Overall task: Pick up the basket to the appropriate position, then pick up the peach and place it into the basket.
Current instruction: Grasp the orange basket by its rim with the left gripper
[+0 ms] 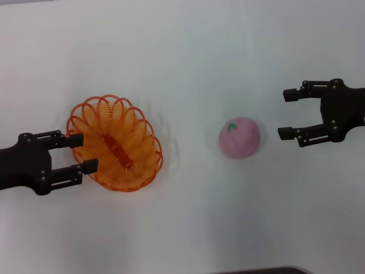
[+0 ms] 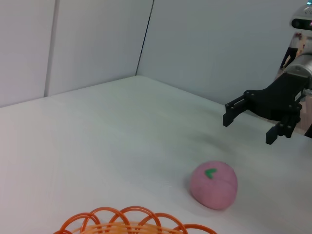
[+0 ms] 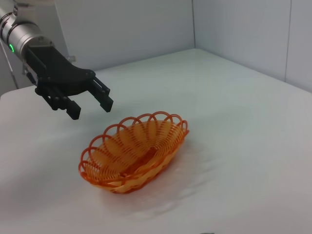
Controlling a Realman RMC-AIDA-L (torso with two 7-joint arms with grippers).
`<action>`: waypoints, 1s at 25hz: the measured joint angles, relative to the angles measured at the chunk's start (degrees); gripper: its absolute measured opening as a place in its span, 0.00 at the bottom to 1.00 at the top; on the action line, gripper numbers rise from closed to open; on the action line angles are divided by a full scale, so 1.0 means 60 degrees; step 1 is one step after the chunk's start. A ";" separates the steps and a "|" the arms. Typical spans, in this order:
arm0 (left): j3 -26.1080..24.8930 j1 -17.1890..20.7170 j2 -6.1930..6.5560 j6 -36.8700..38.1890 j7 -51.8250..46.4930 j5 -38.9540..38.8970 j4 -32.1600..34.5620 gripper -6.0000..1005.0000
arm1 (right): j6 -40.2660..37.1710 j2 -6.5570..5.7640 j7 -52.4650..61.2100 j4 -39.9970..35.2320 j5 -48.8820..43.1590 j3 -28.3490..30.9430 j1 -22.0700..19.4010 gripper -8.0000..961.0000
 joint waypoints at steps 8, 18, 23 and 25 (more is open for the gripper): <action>0.0000 0.0000 -0.0040 -0.0033 0.0000 0.0057 -0.0021 0.66 | 0.0000 0.0009 -0.0019 0.0000 0.0000 0.0000 -0.0042 0.95; -0.0001 -0.0014 -0.0038 -0.0071 -0.0209 -0.0049 0.0078 0.66 | 0.0086 0.0089 -0.0044 0.0014 0.0000 0.0034 -0.0055 0.95; -0.0014 -0.0394 0.0037 0.0170 -0.1729 -0.0158 0.0855 0.65 | 0.0144 0.0144 -0.0053 0.0009 0.0001 0.0007 0.0013 0.95; -0.0008 -0.0644 0.0054 0.0281 -0.2388 -0.0148 0.1400 0.65 | 0.0152 0.0160 -0.0057 0.0009 0.0000 0.0006 0.0057 0.95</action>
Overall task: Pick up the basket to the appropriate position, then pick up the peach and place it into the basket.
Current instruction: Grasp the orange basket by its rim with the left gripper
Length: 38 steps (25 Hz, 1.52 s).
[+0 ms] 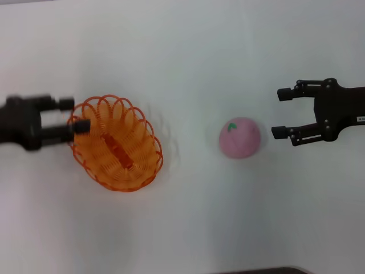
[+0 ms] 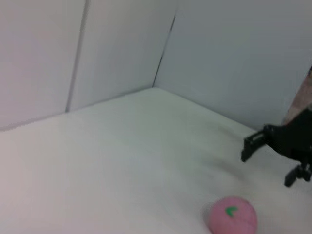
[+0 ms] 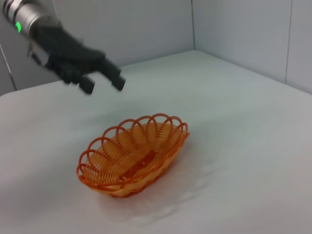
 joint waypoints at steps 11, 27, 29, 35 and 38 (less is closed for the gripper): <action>0.1070 -0.2406 0.0560 -0.0233 -0.4538 0.1798 0.2281 0.63 | 0.0166 0.0080 -0.0113 -0.0011 0.0037 -0.0004 0.0180 0.95; 0.3445 -0.5390 0.0488 -0.3399 -0.6544 0.6826 -0.1697 0.61 | 0.0227 0.0179 -0.0413 -0.0009 0.0053 -0.0025 0.0311 0.95; 0.3448 -0.5475 0.0488 -0.3506 -0.6551 0.6901 -0.2033 0.61 | 0.0237 0.0192 -0.0459 -0.0009 0.0033 -0.0025 0.0348 0.95; 0.3454 -0.5522 0.0488 -0.3634 -0.6561 0.6923 -0.2627 0.60 | 0.0347 0.0218 -0.0539 -0.0009 0.0020 -0.0031 0.0466 0.95; 0.3458 -0.5523 0.0475 -0.3816 -0.6562 0.6931 -0.2977 0.59 | 0.0412 0.0230 -0.0605 0.0001 0.0016 -0.0038 0.0501 0.95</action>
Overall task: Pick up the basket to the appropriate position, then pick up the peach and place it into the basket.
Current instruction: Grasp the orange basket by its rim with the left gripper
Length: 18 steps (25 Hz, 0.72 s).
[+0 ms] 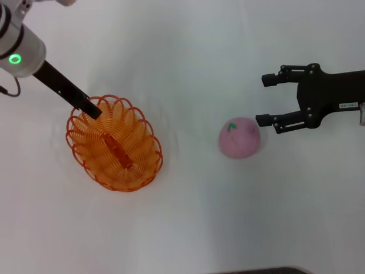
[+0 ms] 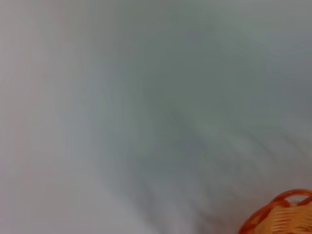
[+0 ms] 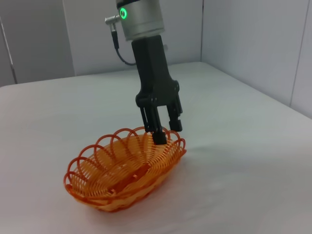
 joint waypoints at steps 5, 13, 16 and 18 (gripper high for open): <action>0.0006 -0.0001 -0.0009 -0.0226 0.0029 0.0008 -0.0385 0.59 | 0.0096 0.0019 -0.0025 0.0003 -0.0002 -0.0060 0.0025 0.95; 0.0001 0.0003 -0.0076 -0.0235 0.0087 -0.0034 -0.0464 0.31 | 0.0224 0.0020 -0.0102 0.0009 -0.0002 -0.0119 0.0025 0.95; -0.0063 0.0041 -0.0091 -0.0171 0.0049 -0.0053 -0.0377 0.22 | 0.0252 0.0019 -0.0152 0.0055 -0.0002 -0.0121 0.0020 0.95; -0.0097 0.0043 -0.0089 -0.0134 0.0029 -0.0054 -0.0358 0.17 | 0.0274 0.0019 -0.0154 0.0069 -0.0002 -0.0120 0.0010 0.95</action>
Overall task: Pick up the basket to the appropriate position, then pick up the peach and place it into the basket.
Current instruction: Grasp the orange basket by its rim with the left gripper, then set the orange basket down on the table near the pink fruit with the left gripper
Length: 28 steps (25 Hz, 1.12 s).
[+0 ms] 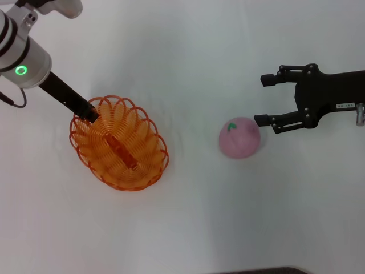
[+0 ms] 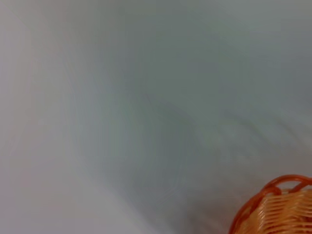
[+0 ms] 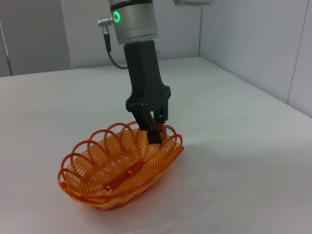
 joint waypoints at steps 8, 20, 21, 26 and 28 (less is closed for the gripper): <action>-0.1055 0.0120 0.0019 0.0861 -0.0224 -0.0037 0.0777 0.11 | 0.0013 0.0000 -0.0091 0.0022 0.0013 0.0009 -0.0086 0.95; -0.2054 0.1222 -0.0283 0.1917 -0.2770 -0.1400 0.3270 0.08 | -0.0231 -0.0149 -0.0116 -0.0064 0.0044 0.0090 -0.0293 0.95; -0.2138 0.1320 -0.0331 0.1878 -0.2988 -0.1566 0.3331 0.07 | -0.0266 -0.0184 -0.0138 -0.0068 0.0053 0.0097 -0.0313 0.95; -0.2744 0.1907 -0.0529 0.1487 -0.3861 -0.2263 0.3255 0.08 | -0.0396 -0.0279 -0.0338 -0.0130 0.0060 0.0105 -0.0374 0.95; -0.2850 0.2255 -0.0619 0.1257 -0.4145 -0.2572 0.3262 0.08 | -0.0453 -0.0308 -0.0426 -0.0161 0.0059 0.0105 -0.0386 0.95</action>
